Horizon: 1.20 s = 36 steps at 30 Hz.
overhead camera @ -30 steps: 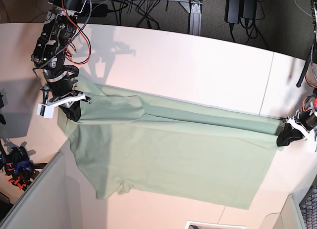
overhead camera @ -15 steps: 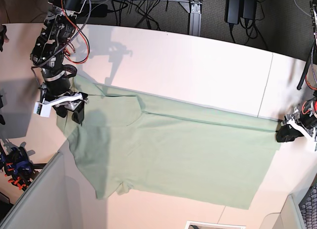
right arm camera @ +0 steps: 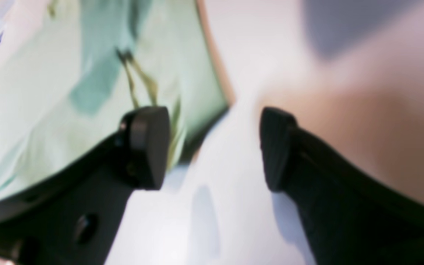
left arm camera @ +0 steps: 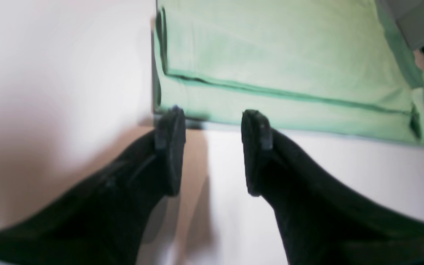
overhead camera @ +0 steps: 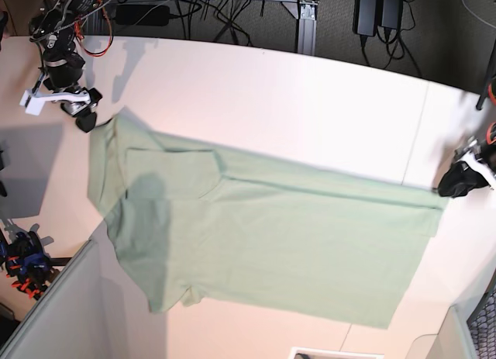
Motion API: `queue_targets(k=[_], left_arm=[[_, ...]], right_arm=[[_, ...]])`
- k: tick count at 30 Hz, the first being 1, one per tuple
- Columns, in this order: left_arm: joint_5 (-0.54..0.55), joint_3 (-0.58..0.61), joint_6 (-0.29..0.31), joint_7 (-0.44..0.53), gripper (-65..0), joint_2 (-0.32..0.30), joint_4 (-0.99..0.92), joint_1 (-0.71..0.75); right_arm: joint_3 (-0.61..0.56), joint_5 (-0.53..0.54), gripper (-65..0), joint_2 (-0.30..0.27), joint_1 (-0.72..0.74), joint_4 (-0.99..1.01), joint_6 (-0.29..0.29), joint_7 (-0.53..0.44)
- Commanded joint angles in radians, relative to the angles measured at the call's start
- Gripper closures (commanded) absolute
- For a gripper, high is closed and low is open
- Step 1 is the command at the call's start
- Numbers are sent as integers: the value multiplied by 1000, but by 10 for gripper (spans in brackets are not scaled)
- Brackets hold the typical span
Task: Fold the T-shirt properly
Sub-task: 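Regrasp the shirt edge with both grippers and drag it flat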
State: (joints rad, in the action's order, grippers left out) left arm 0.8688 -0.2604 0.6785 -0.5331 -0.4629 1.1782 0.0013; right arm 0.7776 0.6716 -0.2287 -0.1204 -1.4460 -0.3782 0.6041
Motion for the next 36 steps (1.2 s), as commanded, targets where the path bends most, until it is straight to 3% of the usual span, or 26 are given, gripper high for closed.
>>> queue_targets(k=[1,5,8,12,17,23,30,36], left_arm=[[31,-16,14,19,-286,-14,17,-6],[48,-37,14,1,-286,-3,17,2],[48,-35,-6,-32,-290,-1,17,5],[44,-35,-111,-29,-387,0,17,22],[33,-35,-196,-29,-387,1,17,48],[32,-35,-202,-41,-387,43,17,49],[-33,-35,-283,-6,-387,123,16,40],[-93,-6,-340,-2,-387,138,3,-24]], right_arm=[[2,25,-386,3,2,-16,-11,-21],[-8,24,-386,83,1,-16,-11,-46],[-21,-2,-386,108,21,-16,-11,-64],[-27,-21,-386,110,63,-13,-11,-66],[-27,-21,-386,110,76,18,-11,-66],[-18,-20,-386,110,73,76,-11,-66],[-18,-17,-386,110,83,80,-11,-74],[-19,-17,-386,110,116,81,-11,-73]])
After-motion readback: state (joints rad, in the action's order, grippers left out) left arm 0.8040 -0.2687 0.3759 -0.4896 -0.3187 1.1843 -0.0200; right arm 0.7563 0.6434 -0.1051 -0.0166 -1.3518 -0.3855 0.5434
